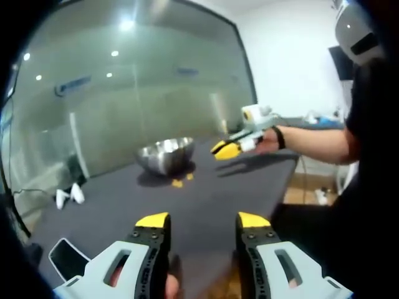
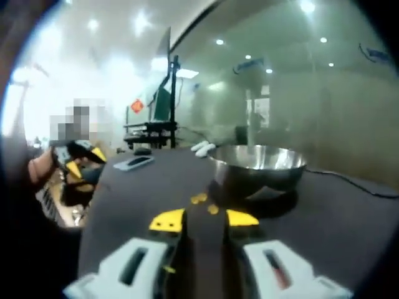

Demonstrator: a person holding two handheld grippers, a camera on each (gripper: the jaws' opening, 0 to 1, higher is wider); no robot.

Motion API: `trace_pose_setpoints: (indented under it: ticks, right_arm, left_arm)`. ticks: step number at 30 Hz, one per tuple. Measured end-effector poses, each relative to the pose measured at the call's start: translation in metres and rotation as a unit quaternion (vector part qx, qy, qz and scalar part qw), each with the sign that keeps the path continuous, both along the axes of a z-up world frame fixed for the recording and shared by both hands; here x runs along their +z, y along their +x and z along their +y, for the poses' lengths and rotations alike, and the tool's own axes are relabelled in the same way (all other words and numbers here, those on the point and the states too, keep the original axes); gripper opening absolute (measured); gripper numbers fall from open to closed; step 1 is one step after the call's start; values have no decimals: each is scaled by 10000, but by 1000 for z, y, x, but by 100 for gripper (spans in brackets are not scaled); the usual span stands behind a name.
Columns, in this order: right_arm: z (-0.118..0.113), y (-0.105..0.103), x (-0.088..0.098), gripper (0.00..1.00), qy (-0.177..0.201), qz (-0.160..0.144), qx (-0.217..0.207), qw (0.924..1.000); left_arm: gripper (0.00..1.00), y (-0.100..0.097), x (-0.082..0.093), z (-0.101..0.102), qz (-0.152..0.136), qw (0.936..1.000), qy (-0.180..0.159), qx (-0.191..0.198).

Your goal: Pick up the QQ candy scattered on the table and place it into the stainless steel bowl on the table

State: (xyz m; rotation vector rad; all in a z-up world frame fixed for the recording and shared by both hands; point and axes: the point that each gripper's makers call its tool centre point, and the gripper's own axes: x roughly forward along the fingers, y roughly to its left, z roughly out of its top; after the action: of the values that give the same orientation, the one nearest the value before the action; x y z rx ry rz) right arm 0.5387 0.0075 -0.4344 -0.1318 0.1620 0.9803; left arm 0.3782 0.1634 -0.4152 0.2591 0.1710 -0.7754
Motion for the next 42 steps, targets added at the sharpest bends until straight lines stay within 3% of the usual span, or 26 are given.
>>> trace_pose_setpoints:
  ticks: [16, 31, 42]
  right_arm:
    - [44, 27, -28, 25, -489, 166, 164, 9985]
    - [62, 40, -43, 23, -699, 194, 157, 9972]
    - [63, 43, -43, 10, -683, 212, 149, 9973]
  left_arm:
    - [43, 2, -3, 8, 23, 10000, -22, 83]
    - [43, 3, -6, 11, 24, 10000, 33, 75]
    - [42, 4, -10, 9, 36, 9999, 139, 28]
